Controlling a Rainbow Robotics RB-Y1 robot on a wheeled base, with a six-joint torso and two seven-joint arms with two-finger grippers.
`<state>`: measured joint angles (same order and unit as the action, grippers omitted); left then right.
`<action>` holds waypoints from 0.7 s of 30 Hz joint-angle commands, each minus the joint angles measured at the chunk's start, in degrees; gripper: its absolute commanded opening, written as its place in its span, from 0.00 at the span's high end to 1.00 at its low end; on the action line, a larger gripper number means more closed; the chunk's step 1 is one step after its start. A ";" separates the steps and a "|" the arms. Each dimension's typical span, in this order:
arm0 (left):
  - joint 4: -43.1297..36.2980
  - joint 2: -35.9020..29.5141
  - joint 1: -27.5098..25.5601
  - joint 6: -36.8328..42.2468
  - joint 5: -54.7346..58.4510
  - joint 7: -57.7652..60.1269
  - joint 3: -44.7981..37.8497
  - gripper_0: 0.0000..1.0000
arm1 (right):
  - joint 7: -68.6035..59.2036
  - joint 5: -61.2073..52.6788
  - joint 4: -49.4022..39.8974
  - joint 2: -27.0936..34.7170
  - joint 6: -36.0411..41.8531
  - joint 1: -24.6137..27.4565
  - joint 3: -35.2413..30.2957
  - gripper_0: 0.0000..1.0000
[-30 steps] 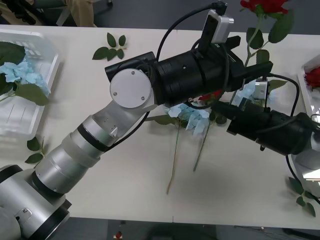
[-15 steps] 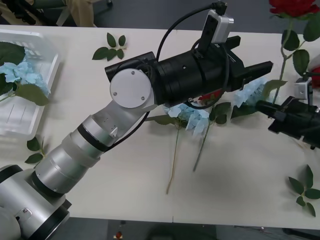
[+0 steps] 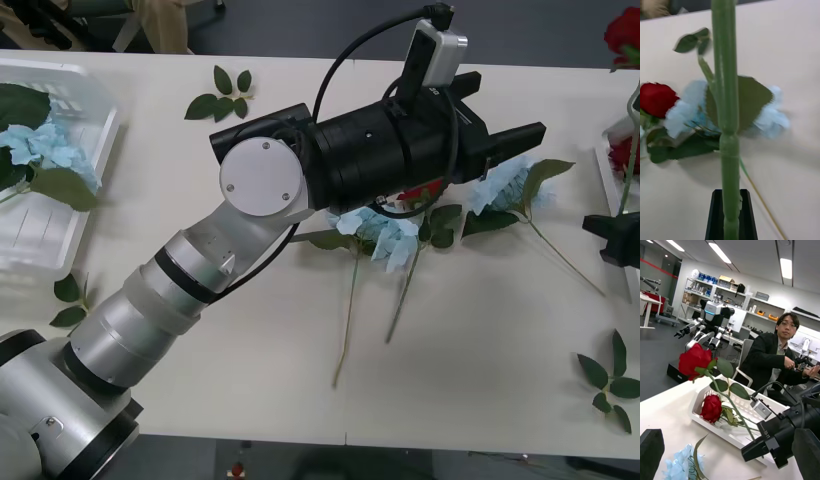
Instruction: Put the red flowers into the right box and the blue flowers into the left box
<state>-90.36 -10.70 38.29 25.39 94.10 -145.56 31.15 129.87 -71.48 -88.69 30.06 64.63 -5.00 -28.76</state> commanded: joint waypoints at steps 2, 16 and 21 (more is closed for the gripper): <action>-0.87 0.85 -0.32 -0.51 0.04 -0.96 -1.18 0.00 | -11.83 8.46 -0.79 5.45 -0.56 0.60 -1.30 1.00; -8.17 -9.17 -4.37 -2.62 6.89 -0.96 -2.85 0.00 | -31.70 31.57 -0.79 14.67 2.60 0.60 -1.39 1.00; -7.55 -14.27 -6.74 -2.62 14.27 -0.87 -3.46 0.00 | -37.15 38.43 -0.79 16.17 3.22 0.08 0.10 1.00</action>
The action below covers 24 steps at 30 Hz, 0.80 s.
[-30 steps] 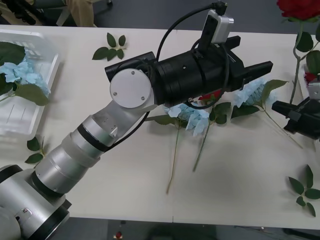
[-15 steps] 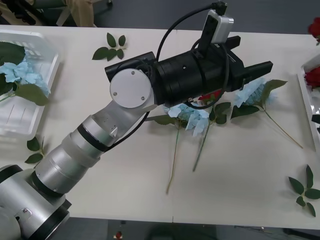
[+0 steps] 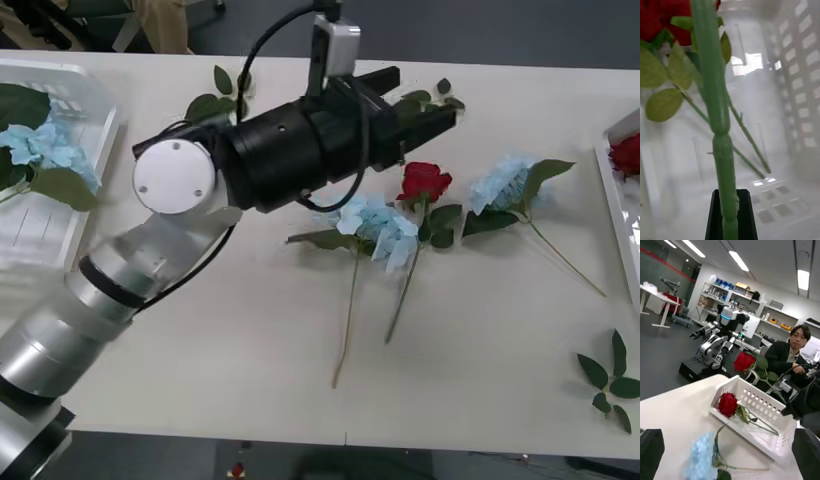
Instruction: Put the red flowers into the right box and the blue flowers into the left box
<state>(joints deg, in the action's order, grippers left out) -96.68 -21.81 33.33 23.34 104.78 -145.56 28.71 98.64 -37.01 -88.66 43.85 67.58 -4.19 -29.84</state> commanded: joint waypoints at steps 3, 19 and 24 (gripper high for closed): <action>0.00 -5.26 -3.00 -0.49 3.85 -0.78 -1.20 0.00 | -7.14 8.98 -0.81 2.47 0.27 -1.43 2.15 1.00; 10.72 -6.93 -4.67 20.61 -9.07 2.30 -9.19 0.00 | -6.00 16.89 7.36 4.84 -3.25 -4.77 11.20 1.00; 9.49 -3.24 -4.59 35.90 -19.26 8.54 -19.74 0.00 | -5.30 16.80 7.80 4.75 -3.34 -4.68 11.73 1.00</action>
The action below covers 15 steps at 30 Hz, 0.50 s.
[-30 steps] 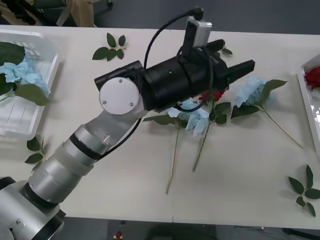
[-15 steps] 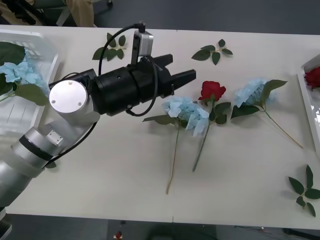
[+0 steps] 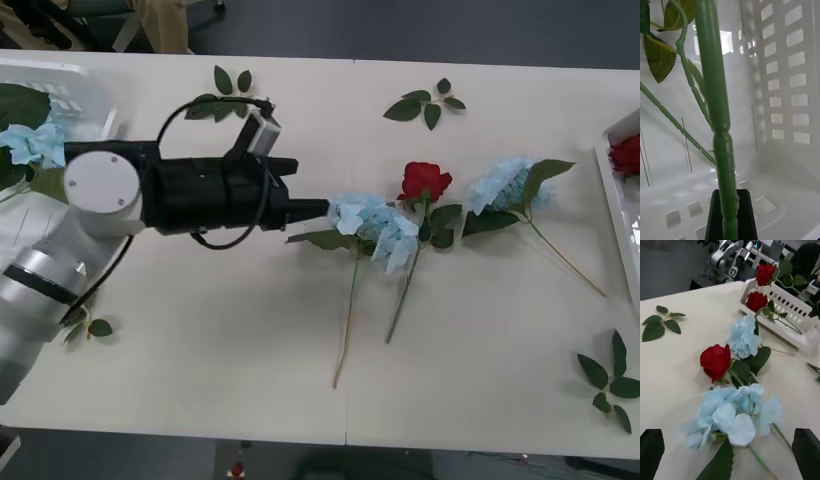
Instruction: Put the red flowers into the right box and the blue flowers into the left box
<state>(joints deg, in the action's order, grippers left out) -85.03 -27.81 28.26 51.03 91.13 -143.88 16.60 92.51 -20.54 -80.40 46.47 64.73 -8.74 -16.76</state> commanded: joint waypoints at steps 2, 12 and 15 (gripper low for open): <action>-3.65 5.14 0.48 12.78 -10.36 9.24 -10.62 0.00 | 1.09 0.33 -0.37 2.13 -0.48 -0.14 -1.26 1.00; -8.66 14.72 -2.68 18.76 -27.59 21.19 -12.47 0.00 | 2.14 0.15 -0.02 2.22 -1.27 -0.23 -1.26 1.00; -8.66 15.07 -3.29 18.67 -29.43 27.52 -9.57 0.00 | 2.85 0.07 0.42 2.22 -2.41 -0.14 -1.26 0.63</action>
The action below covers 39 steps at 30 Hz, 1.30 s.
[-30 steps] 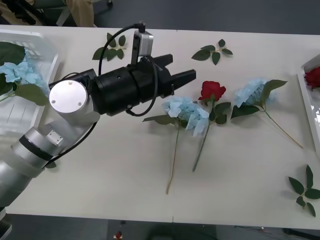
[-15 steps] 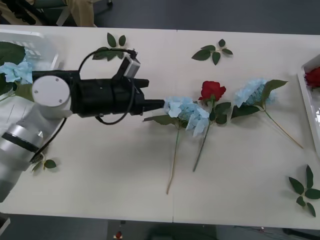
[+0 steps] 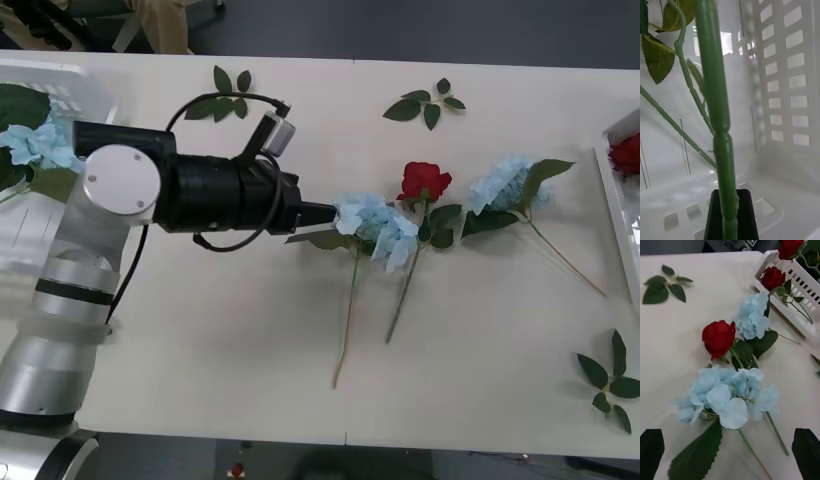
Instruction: Put the red flowers into the right box and the blue flowers into the left box
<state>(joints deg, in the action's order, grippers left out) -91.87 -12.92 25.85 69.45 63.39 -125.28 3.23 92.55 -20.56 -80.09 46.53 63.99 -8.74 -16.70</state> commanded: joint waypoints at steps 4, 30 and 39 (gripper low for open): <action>-2.96 0.18 -1.68 -0.02 -5.55 16.38 8.19 0.00 | 3.78 -1.94 1.95 2.60 -3.69 -0.14 -1.32 0.17; -8.14 0.00 -1.33 3.06 -38.34 50.04 36.85 0.00 | 30.41 -13.28 -5.52 3.13 -1.93 -0.32 1.06 0.08; -8.14 -0.09 2.45 11.93 -43.70 52.33 43.09 0.00 | 38.41 -19.96 -14.66 1.81 4.39 -0.49 1.76 0.08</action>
<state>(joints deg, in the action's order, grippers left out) -98.09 -12.60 26.13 79.99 20.19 -75.53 45.64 128.53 -39.34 -91.49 47.40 67.74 -8.74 -14.00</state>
